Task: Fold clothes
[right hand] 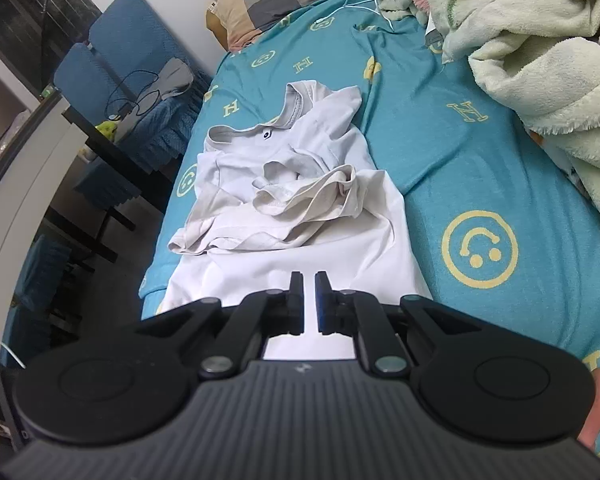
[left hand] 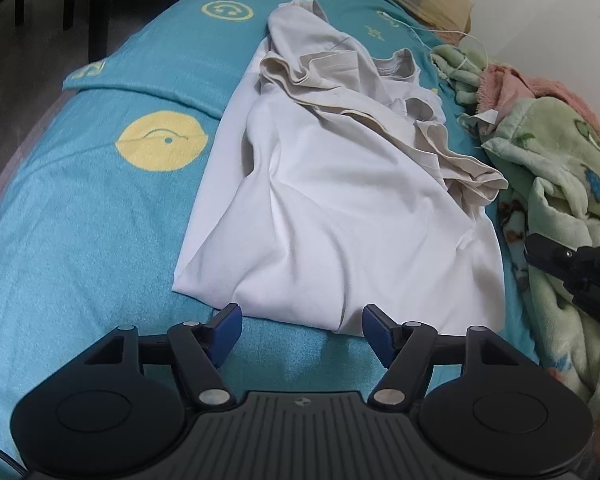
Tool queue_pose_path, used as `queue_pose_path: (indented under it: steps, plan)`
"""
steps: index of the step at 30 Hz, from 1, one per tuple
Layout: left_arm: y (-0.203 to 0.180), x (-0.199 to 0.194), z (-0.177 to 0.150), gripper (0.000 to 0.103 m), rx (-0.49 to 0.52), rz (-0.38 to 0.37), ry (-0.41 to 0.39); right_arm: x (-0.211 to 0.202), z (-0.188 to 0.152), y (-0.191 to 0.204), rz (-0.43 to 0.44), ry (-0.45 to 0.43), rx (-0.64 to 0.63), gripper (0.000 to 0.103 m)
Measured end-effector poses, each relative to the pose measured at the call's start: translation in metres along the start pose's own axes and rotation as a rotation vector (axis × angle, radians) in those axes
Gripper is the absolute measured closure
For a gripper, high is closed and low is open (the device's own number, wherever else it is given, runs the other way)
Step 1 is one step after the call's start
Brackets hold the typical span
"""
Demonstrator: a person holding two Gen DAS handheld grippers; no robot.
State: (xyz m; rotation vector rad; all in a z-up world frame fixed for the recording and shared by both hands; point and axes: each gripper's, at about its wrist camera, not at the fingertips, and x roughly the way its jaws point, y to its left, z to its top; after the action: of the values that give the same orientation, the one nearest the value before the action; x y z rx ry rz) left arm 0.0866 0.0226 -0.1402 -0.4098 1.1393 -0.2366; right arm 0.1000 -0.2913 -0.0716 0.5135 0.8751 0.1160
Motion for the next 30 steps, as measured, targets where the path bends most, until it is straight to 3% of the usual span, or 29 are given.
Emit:
queue_pose_path:
  steps: [2, 3, 6, 12, 17, 22, 24, 26, 30]
  plan:
    - [0.004, 0.001, 0.001, 0.033, -0.029, -0.012, 0.006, 0.001, 0.001, -0.001, -0.003, 0.003, 0.007, 0.084]
    - [0.004, 0.001, 0.001, 0.033, -0.032, -0.012, 0.009, 0.0, 0.001, -0.002, -0.002, 0.003, 0.012, 0.072]
    - [0.0, 0.0, -0.001, 0.029, -0.019, -0.007, 0.016, -0.001, 0.001, -0.004, 0.009, -0.004, 0.028, 0.049]
    - [0.009, 0.003, 0.001, 0.024, -0.101, -0.052, 0.013, 0.0, 0.001, -0.009, 0.023, 0.008, 0.065, 0.047]
    - [0.026, 0.006, 0.005, 0.024, -0.251, -0.095, -0.048, 0.007, -0.003, -0.033, 0.214, 0.086, 0.288, 0.047]
    - [0.037, 0.008, 0.009, 0.025, -0.353, -0.138, -0.087, 0.007, -0.005, -0.048, 0.199, 0.071, 0.396, 0.047]
    - [0.039, 0.008, 0.009, 0.032, -0.375, -0.142, -0.105, 0.009, -0.004, -0.051, 0.195, 0.065, 0.417, 0.047]
    - [0.041, 0.008, 0.009, 0.049, -0.402, -0.142, -0.117, 0.013, -0.006, -0.052, 0.189, 0.083, 0.434, 0.047]
    - [0.047, 0.009, 0.008, 0.065, -0.453, -0.146, -0.14, 0.024, -0.017, -0.058, 0.281, 0.157, 0.542, 0.047]
